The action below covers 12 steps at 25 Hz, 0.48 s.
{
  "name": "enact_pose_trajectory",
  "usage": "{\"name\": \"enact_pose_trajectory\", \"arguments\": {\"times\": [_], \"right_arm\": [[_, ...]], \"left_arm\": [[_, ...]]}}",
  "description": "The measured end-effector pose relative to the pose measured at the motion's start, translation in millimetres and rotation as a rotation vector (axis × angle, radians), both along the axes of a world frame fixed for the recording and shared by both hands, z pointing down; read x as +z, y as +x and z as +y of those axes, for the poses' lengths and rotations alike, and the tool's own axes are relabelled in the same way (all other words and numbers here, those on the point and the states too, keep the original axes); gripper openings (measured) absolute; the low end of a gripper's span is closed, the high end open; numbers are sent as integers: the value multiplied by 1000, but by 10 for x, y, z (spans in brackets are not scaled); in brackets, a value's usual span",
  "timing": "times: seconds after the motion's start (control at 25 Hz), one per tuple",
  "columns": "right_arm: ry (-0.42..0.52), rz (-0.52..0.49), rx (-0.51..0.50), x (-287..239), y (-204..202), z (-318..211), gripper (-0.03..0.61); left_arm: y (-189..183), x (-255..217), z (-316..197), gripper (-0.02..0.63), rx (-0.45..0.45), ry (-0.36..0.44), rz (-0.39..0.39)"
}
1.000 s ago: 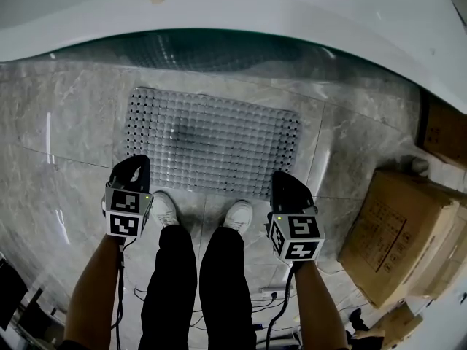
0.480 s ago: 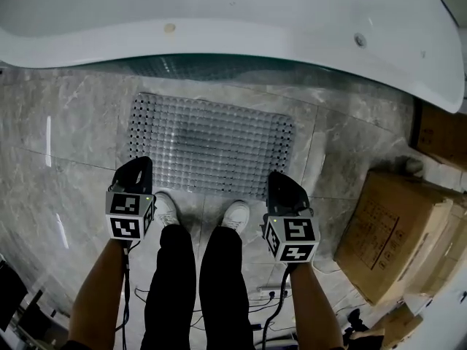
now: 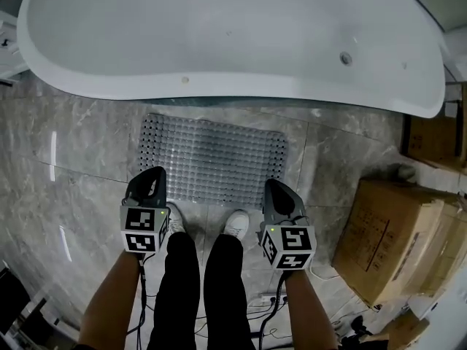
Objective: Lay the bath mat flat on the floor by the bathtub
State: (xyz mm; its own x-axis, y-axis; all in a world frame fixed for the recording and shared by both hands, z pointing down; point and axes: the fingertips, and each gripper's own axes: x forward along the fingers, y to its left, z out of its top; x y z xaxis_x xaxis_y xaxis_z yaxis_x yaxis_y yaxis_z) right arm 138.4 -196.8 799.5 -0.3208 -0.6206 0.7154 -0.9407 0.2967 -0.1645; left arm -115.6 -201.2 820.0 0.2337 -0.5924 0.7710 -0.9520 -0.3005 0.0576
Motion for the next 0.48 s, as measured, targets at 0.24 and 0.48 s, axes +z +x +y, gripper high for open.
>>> {"name": "enact_pose_trajectory", "arguments": {"times": [0.24,0.48], "right_arm": [[41,-30,31,-515,2,-16,26],[124,-98,59,-1149,-28,-102,26]], "left_arm": [[60,-494,-18,0,-8,35,8],[175,-1094,-153,0,-23,98,67]]}}
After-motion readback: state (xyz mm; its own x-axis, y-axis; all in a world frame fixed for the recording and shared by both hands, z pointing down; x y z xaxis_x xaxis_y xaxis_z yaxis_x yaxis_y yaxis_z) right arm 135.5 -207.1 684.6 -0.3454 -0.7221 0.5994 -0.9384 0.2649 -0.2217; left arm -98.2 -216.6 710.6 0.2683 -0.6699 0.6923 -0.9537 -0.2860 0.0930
